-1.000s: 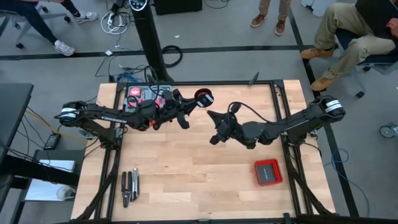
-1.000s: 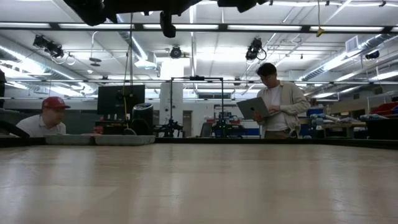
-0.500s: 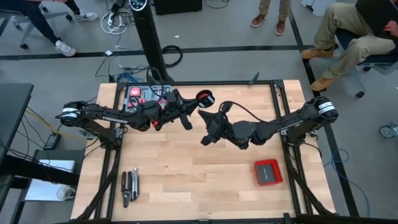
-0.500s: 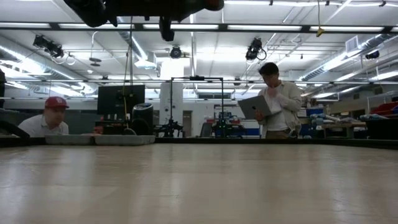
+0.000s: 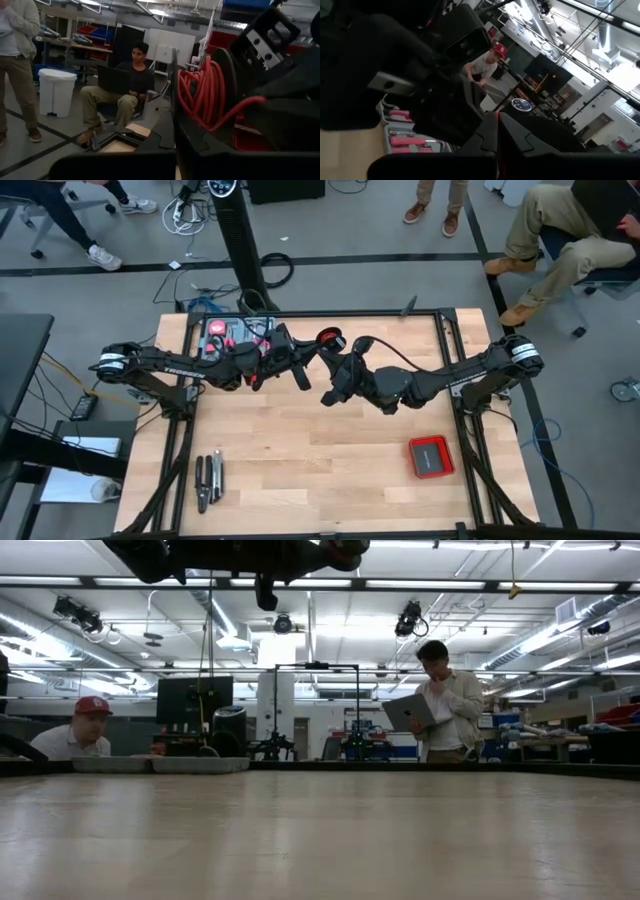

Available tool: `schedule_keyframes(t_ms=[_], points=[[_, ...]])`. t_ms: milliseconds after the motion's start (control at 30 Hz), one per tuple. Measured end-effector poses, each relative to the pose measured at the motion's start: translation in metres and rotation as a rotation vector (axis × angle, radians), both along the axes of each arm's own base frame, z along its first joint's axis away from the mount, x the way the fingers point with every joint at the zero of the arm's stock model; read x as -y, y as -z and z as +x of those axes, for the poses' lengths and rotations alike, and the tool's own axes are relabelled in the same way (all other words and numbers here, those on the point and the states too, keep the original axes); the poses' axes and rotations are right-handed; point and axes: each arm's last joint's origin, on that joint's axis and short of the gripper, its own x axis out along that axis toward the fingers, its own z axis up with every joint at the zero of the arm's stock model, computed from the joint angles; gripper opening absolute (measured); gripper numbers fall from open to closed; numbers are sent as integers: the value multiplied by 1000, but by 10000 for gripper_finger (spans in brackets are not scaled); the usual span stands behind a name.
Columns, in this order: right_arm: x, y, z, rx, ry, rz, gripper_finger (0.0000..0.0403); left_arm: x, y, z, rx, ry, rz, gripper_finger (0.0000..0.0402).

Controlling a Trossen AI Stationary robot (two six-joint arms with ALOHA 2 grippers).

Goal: Coil cords
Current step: Coil the red wire onto the spool

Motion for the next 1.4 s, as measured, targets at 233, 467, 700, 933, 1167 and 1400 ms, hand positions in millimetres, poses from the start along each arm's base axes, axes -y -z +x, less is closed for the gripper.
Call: schedule_keyframes(t_ms=[233, 467, 700, 933, 1167, 1400], points=[[2, -2, 0, 13, 10, -1, 0, 0, 3, 1, -63, 11, 76, 0], [4, -3, -2, -13, 93, -37, 0, 0, 6, 1, -109, 13, 96, 0], [0, -3, -5, -83, 199, -93, 6, 1, 6, -1, -131, 23, 98, 0], [-3, -5, -9, -91, 284, -92, 55, 2, 6, 0, -137, 54, 103, 0], [-2, -4, -9, -100, 301, -93, 10, 2, 7, 0, -138, 62, 103, 0], [-1, -6, -12, -114, 346, -96, 5, 3, 4, -2, -126, 79, 105, 0]])
